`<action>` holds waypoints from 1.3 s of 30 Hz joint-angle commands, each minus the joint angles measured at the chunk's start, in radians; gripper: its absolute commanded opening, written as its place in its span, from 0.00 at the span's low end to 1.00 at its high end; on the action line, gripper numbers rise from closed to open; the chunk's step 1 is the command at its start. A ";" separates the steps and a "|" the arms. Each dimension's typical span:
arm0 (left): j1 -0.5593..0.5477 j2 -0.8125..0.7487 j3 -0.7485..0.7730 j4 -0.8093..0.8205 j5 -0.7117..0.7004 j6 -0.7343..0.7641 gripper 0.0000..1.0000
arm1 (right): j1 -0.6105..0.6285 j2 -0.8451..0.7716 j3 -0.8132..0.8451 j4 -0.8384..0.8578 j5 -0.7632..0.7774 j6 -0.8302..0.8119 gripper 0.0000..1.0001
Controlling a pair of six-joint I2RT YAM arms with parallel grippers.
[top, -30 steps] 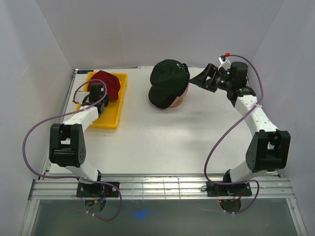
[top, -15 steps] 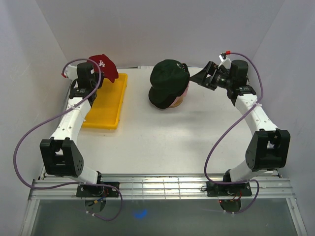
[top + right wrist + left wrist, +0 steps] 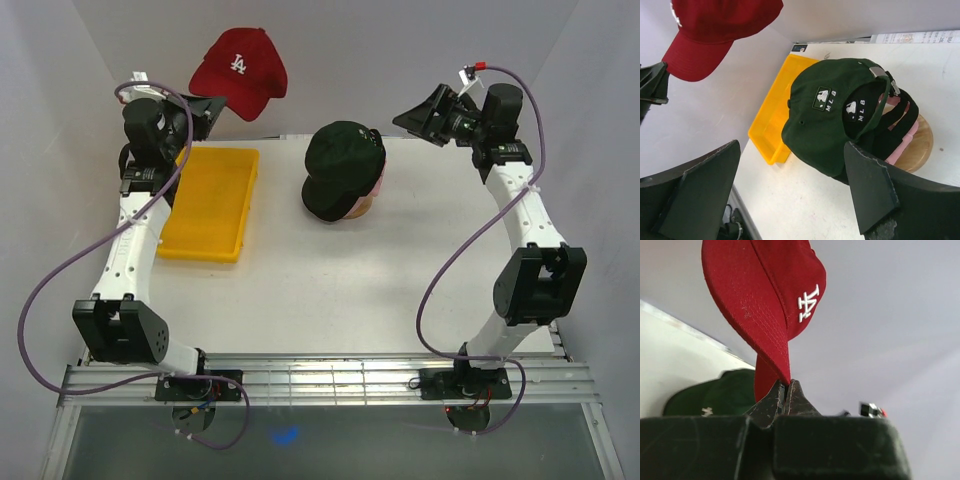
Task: Stack the hats
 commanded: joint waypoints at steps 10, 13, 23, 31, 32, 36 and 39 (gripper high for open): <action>0.011 0.159 0.040 0.677 0.685 -0.406 0.00 | -0.072 0.226 0.202 0.285 -0.206 0.316 0.88; 0.011 0.193 0.016 0.836 0.761 -0.554 0.00 | -0.072 0.252 0.226 0.305 -0.205 0.346 0.88; 0.014 0.188 -0.102 1.117 0.853 -0.729 0.00 | -0.074 0.277 0.257 0.273 -0.124 0.349 0.86; 0.014 0.256 -0.165 1.377 0.880 -0.850 0.00 | -0.071 0.196 0.185 0.321 -0.084 0.362 0.85; 0.014 0.260 -0.162 1.388 0.878 -0.856 0.00 | -0.071 0.190 0.187 0.305 -0.077 0.347 0.85; 0.013 0.288 -0.126 1.439 0.889 -0.888 0.00 | -0.049 0.194 0.254 0.169 -0.056 0.262 0.84; 0.013 0.305 -0.110 1.428 0.898 -0.887 0.00 | -0.013 0.181 0.280 0.121 -0.033 0.212 0.83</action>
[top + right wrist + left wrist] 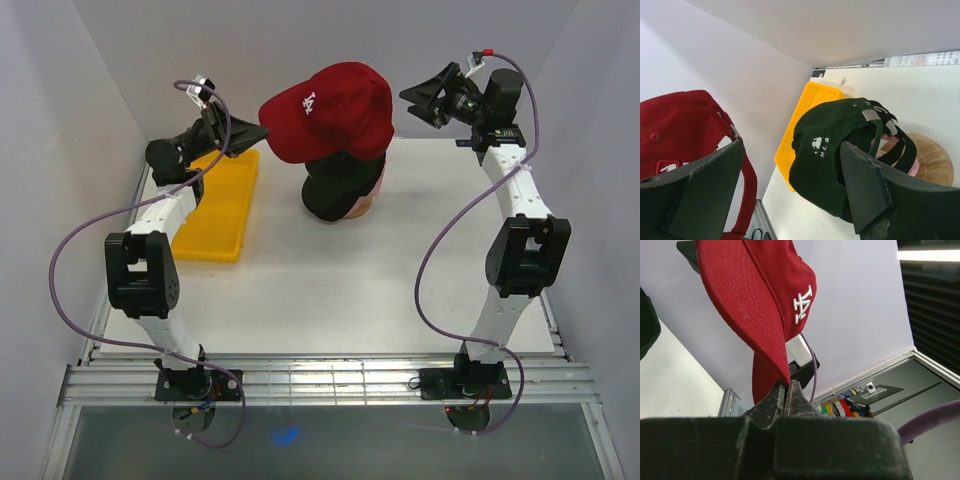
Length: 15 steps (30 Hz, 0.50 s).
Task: Stack the hats
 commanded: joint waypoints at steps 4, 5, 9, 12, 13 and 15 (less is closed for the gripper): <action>0.005 -0.012 0.054 0.057 0.010 -0.009 0.00 | 0.057 -0.092 0.052 -0.057 0.034 -0.086 0.82; 0.005 -0.007 0.060 0.057 0.008 -0.009 0.00 | 0.062 -0.095 0.049 -0.062 0.030 -0.087 0.82; 0.004 0.016 0.091 0.059 0.005 -0.017 0.00 | 0.102 -0.118 0.052 -0.118 0.060 -0.145 0.81; 0.001 0.024 0.103 0.062 0.000 -0.020 0.00 | 0.126 -0.119 0.061 -0.175 0.081 -0.179 0.79; 0.001 0.025 0.109 0.071 -0.001 -0.021 0.00 | 0.126 -0.118 0.064 -0.209 0.086 -0.195 0.77; 0.001 0.028 0.114 0.071 -0.003 -0.026 0.00 | 0.129 -0.118 0.059 -0.218 0.090 -0.202 0.75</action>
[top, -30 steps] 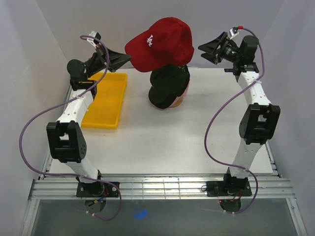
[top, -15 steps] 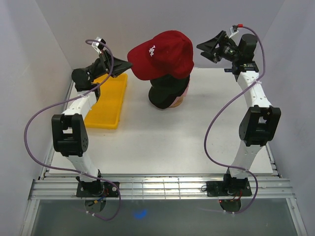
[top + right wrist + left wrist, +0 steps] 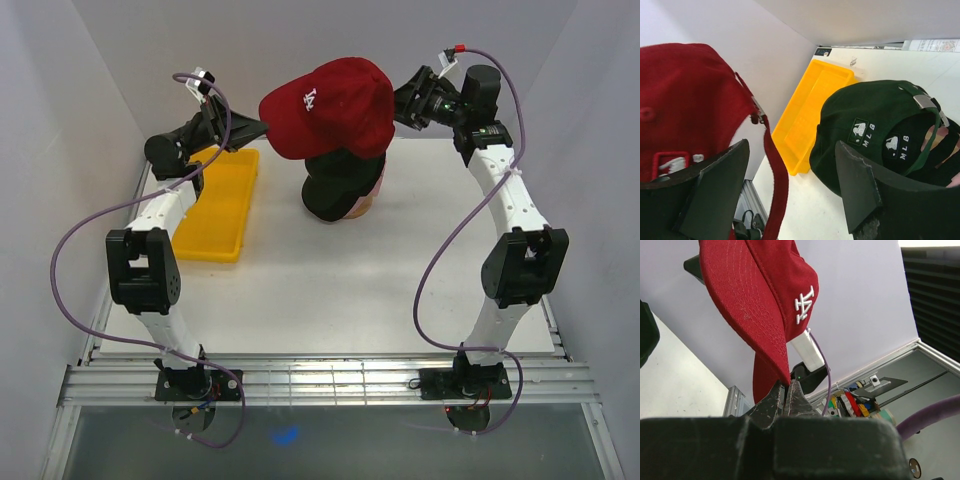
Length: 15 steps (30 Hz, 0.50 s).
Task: Stack the hats
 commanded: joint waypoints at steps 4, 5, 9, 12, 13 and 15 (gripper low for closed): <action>-0.001 -0.008 0.048 0.044 -0.024 0.003 0.00 | 0.007 -0.056 -0.005 -0.043 0.020 -0.057 0.72; -0.001 -0.004 0.052 0.043 -0.022 0.005 0.00 | 0.007 -0.061 -0.014 -0.038 0.017 -0.058 0.71; -0.001 0.006 0.066 0.043 -0.021 0.011 0.00 | 0.007 -0.095 -0.048 -0.037 0.010 -0.058 0.66; -0.001 0.015 0.077 0.047 -0.021 0.011 0.00 | 0.009 -0.096 -0.051 -0.044 -0.002 -0.058 0.51; -0.001 0.019 0.080 0.047 -0.021 0.011 0.00 | 0.007 -0.098 -0.051 -0.043 -0.005 -0.057 0.48; -0.001 0.023 0.086 0.049 -0.021 0.009 0.00 | 0.010 -0.099 -0.057 -0.048 -0.008 -0.058 0.41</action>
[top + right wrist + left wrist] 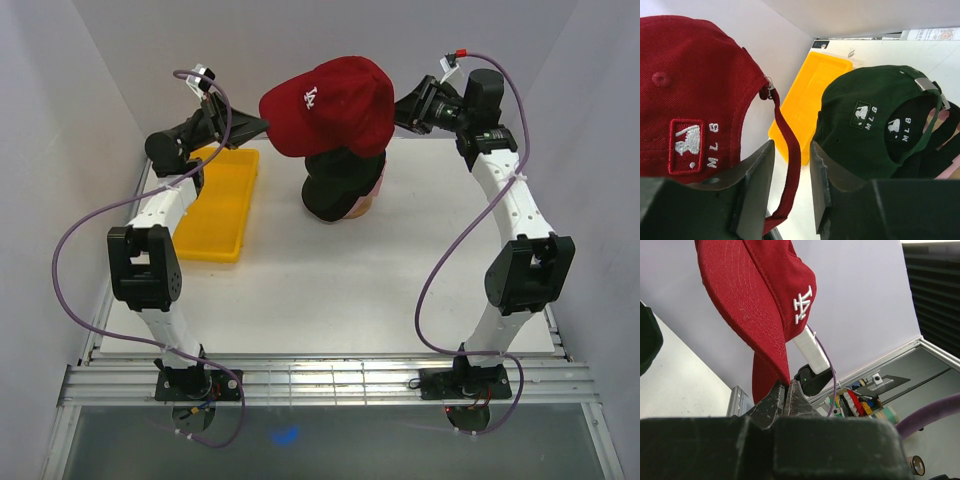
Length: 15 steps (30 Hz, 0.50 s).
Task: Stack the hats
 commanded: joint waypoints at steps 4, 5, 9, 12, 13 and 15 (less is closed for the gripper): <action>0.000 0.005 0.050 0.047 -0.023 0.008 0.00 | 0.004 -0.043 0.009 -0.027 0.011 -0.040 0.34; 0.000 0.005 0.052 0.045 -0.018 0.011 0.00 | 0.004 -0.041 0.020 -0.042 0.022 -0.051 0.33; 0.002 0.014 0.043 0.036 -0.004 0.023 0.00 | 0.003 -0.004 0.130 -0.131 0.087 -0.103 0.28; 0.011 0.012 0.003 0.056 0.002 0.034 0.00 | 0.001 0.034 0.199 -0.223 0.173 -0.164 0.25; 0.012 0.012 -0.010 0.064 0.002 0.036 0.00 | 0.000 0.043 0.228 -0.232 0.191 -0.174 0.24; 0.014 0.011 -0.043 0.070 0.003 0.046 0.00 | -0.002 0.074 0.252 -0.245 0.196 -0.183 0.22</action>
